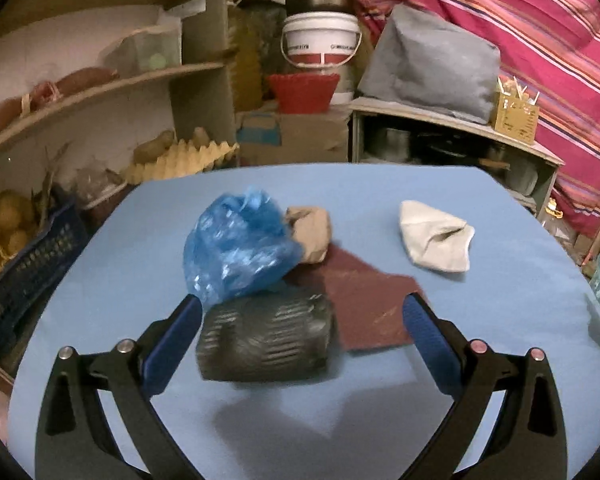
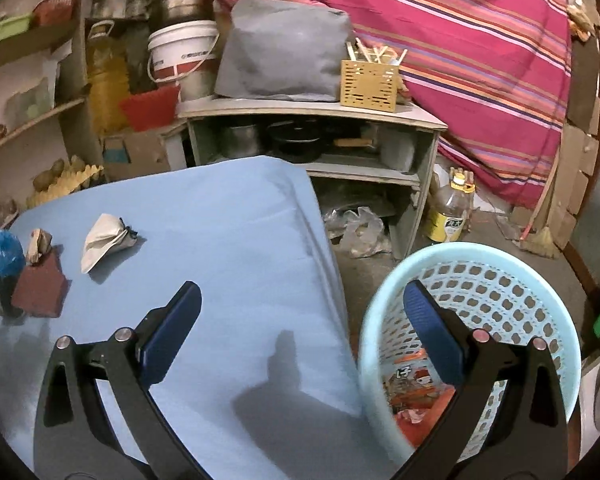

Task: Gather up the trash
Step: 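Move both tools back over the remaining items on the table, then grasp the black ribbed cylinder with the left tool while the right tool grasps the brown scouring pad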

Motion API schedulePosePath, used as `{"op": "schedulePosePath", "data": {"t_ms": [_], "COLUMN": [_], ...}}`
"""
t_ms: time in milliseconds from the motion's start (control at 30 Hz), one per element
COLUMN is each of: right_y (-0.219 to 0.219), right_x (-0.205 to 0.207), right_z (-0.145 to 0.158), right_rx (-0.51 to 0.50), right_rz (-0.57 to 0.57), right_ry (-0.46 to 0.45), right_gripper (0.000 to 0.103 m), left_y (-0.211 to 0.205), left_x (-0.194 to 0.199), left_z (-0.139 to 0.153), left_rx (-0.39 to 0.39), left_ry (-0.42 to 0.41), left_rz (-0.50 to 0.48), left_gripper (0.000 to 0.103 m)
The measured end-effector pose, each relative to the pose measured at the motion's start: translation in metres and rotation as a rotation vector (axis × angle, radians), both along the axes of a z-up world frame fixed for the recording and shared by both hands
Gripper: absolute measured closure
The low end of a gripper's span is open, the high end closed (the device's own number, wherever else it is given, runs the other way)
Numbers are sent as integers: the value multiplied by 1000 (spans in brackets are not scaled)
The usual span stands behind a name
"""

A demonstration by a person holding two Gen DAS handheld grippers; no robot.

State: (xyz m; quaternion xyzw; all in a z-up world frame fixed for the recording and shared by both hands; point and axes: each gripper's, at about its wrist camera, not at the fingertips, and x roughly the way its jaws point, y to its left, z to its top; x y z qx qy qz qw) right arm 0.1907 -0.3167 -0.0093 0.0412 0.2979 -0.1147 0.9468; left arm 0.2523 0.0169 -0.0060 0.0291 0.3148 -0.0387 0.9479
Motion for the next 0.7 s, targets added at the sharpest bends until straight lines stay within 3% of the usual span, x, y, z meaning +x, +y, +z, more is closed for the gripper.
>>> {"op": "schedulePosePath", "data": {"t_ms": [200,467,633,667,700], "right_y": [29,64,84,89,93], "right_x": [9,25,33,35,36], "right_z": [-2,-8,-9,-9,-9], "right_rx": [-47,-87,-75,-73,-72], "right_rz": [37,88,117,124,130], "right_ry": [-2,21,22,21,21], "right_gripper": [4,4,4,4,4], "left_y": [12,30,29,28,28], "left_x": [6,17,16,15,16], "left_z": [-18,-22,-24,-24,-25], "left_rx": [55,15,-17,-18,-18], "left_ry": [40,79,99,103,109], "left_rz": [-14,-7,-63,-71,-81], "left_gripper": [5,5,6,9,20]}}
